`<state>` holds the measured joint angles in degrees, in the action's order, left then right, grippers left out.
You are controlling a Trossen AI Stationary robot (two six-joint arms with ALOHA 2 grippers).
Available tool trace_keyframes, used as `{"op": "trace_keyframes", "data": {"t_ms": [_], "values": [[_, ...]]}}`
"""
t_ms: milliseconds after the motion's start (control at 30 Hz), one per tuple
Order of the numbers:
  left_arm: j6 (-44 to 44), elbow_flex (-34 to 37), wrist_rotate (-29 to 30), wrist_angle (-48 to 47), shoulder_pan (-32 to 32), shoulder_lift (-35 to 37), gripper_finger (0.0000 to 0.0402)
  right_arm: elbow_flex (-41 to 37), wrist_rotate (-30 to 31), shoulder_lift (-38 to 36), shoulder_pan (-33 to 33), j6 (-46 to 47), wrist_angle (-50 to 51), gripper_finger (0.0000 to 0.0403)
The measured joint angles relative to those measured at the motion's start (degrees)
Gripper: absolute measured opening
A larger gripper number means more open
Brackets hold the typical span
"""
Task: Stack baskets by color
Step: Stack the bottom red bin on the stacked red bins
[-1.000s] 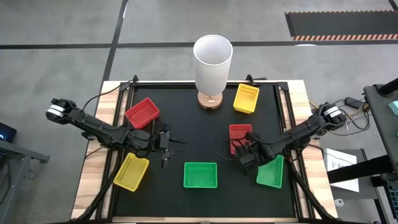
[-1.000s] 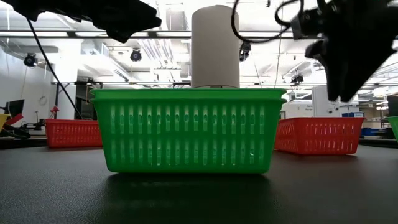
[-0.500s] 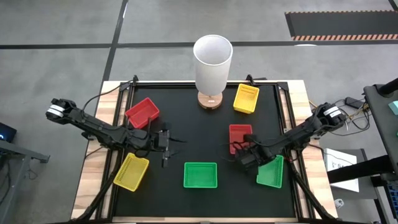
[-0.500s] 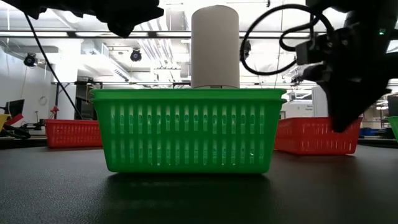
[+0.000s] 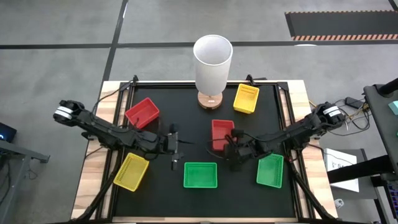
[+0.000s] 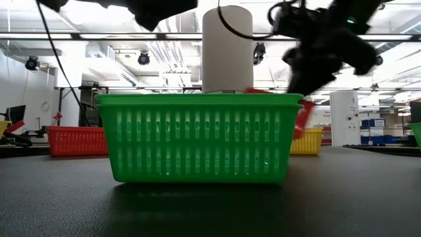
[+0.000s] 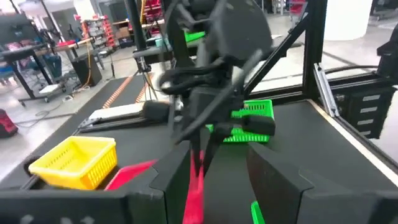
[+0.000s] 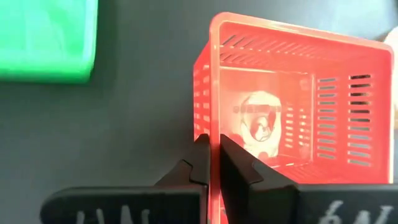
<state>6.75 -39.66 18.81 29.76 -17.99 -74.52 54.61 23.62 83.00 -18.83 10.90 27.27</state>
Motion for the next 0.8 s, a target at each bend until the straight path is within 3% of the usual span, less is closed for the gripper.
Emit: {"op": "trace_keyframes", "data": {"t_ms": [367, 800], "values": [[5.63, -13.05, -0.33, -11.57, 5.05, -12.36, 0.0141, 5.64, 0.01, 0.0, 4.37, -9.33, -5.3, 0.0009], [5.59, -15.55, -2.79, -14.78, 8.87, -18.97, 0.0141, 6.66, -1.7, 1.26, 4.37, -9.04, -5.23, 0.0009]]}}
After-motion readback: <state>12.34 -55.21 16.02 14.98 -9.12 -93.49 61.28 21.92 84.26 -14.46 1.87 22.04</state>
